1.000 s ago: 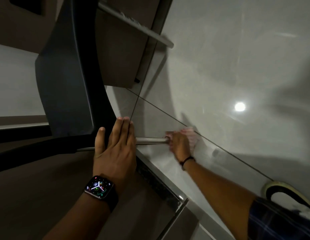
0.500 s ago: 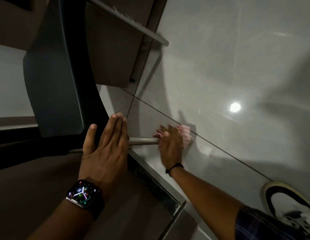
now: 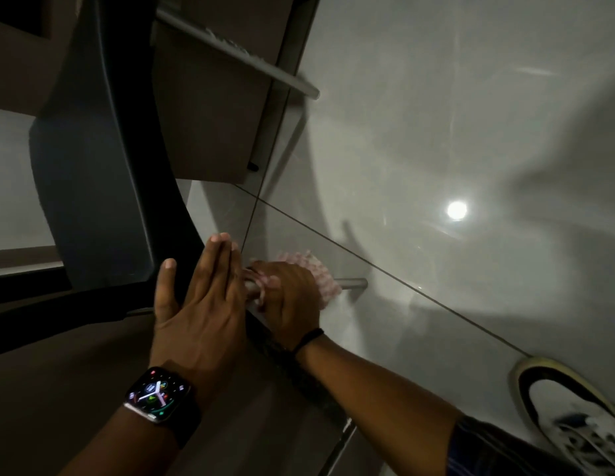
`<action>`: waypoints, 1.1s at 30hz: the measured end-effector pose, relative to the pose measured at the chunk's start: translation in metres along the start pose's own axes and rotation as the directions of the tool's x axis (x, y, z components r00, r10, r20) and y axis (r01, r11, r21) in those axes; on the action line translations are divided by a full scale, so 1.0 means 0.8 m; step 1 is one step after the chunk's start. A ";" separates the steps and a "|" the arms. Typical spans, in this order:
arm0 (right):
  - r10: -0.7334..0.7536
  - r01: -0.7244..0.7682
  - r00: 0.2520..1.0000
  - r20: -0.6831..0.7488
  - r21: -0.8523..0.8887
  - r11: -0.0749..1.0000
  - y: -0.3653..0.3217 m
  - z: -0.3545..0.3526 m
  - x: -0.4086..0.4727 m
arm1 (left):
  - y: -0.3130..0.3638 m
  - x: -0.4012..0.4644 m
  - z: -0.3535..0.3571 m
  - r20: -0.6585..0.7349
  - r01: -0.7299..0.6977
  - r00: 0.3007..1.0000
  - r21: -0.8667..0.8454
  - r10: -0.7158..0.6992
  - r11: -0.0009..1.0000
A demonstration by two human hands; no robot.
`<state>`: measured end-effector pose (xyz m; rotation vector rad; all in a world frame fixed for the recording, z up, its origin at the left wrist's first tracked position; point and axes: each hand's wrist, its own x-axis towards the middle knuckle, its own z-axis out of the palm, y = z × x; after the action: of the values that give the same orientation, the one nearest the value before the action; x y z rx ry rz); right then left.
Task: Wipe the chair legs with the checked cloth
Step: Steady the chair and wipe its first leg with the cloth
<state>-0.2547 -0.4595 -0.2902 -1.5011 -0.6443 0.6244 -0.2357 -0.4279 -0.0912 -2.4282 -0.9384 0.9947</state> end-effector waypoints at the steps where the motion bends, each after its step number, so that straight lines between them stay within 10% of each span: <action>1: 0.054 -0.049 0.997 0.046 -0.114 0.992 0.031 -0.005 -0.004 | -0.005 -0.002 0.003 -0.011 -0.008 1.000 0.027 0.009 1.000; 4: 0.395 -0.322 0.898 0.195 -0.322 0.890 0.133 -0.032 -0.008 | -0.015 -0.002 0.018 0.020 -0.017 1.000 0.019 0.017 1.000; 7: 0.644 -0.637 0.711 0.282 -0.130 0.760 0.181 -0.051 -0.002 | -0.015 0.004 0.023 0.034 -0.023 0.999 0.000 0.023 1.000; 13: 0.275 -0.250 0.940 0.202 -0.141 0.958 0.051 -0.006 0.006 | -0.012 0.003 0.016 0.007 -0.038 0.999 -0.048 0.038 0.998; 18: 0.028 -0.040 0.987 0.156 0.076 0.996 -0.015 0.010 0.026 | -0.004 0.005 0.015 0.028 -0.003 1.000 -0.110 0.006 0.994; 25: 0.273 -0.084 0.852 0.447 -0.399 0.913 0.133 -0.034 0.011 | 0.004 0.007 0.012 0.054 0.071 0.996 -0.065 -0.067 0.995; 30: 0.739 -0.830 0.533 0.412 0.084 0.552 0.186 -0.063 0.007 | 0.005 0.007 0.016 0.034 0.096 0.995 -0.067 -0.093 0.993; 33: 0.628 -0.689 0.696 0.349 0.078 0.720 0.120 -0.044 0.005 | 0.005 0.007 0.013 0.027 0.087 0.996 -0.087 -0.085 0.992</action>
<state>-0.2244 -0.4830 -0.3855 -1.4375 -0.2173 1.4652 -0.2381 -0.4261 -0.1031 -2.4292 -1.1073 0.9721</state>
